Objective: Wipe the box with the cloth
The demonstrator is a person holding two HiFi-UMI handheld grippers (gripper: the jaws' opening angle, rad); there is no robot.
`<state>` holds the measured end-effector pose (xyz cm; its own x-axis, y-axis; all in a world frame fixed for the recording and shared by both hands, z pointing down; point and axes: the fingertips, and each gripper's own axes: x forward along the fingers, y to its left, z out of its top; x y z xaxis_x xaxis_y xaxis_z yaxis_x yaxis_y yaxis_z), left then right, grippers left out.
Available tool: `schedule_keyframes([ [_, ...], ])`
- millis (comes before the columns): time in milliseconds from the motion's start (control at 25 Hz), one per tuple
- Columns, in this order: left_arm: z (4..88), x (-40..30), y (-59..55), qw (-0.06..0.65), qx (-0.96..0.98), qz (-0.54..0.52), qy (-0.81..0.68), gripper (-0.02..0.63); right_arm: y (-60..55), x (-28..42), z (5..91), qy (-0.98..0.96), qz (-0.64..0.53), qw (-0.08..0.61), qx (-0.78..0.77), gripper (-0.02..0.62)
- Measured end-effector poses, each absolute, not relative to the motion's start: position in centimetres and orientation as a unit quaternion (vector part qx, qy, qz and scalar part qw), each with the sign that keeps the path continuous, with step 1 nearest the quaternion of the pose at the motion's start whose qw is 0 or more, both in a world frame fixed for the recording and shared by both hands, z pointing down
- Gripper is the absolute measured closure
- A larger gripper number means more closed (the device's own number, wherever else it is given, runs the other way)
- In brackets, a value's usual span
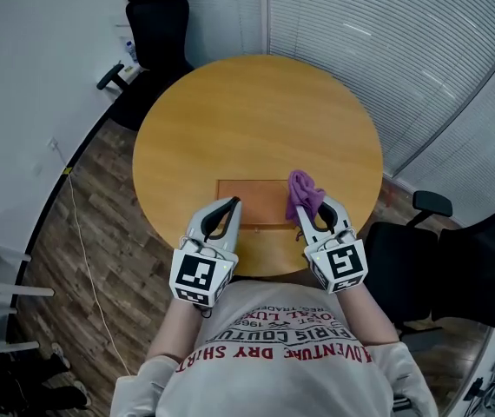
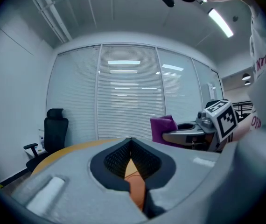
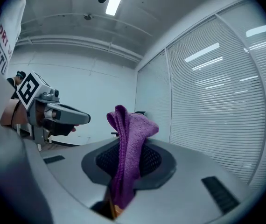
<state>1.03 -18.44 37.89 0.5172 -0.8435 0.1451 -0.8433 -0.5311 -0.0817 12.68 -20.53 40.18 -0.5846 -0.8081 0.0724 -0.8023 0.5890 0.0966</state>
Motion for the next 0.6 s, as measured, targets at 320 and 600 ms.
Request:
schedule_keyframes([
  [320, 38.6, 1.9, -19.0, -0.006, -0.874, -0.086, 0.479, 0.597, -20.8, 13.7, 40.4, -0.886, -0.008, 0.037, 0.462, 0.525],
  [600, 39.2, 2.1, -19.7, -0.009, -0.870, -0.082, 0.486, 0.597, -21.3, 13.5, 41.1, -0.893, -0.009, 0.045, 0.448, 0.525],
])
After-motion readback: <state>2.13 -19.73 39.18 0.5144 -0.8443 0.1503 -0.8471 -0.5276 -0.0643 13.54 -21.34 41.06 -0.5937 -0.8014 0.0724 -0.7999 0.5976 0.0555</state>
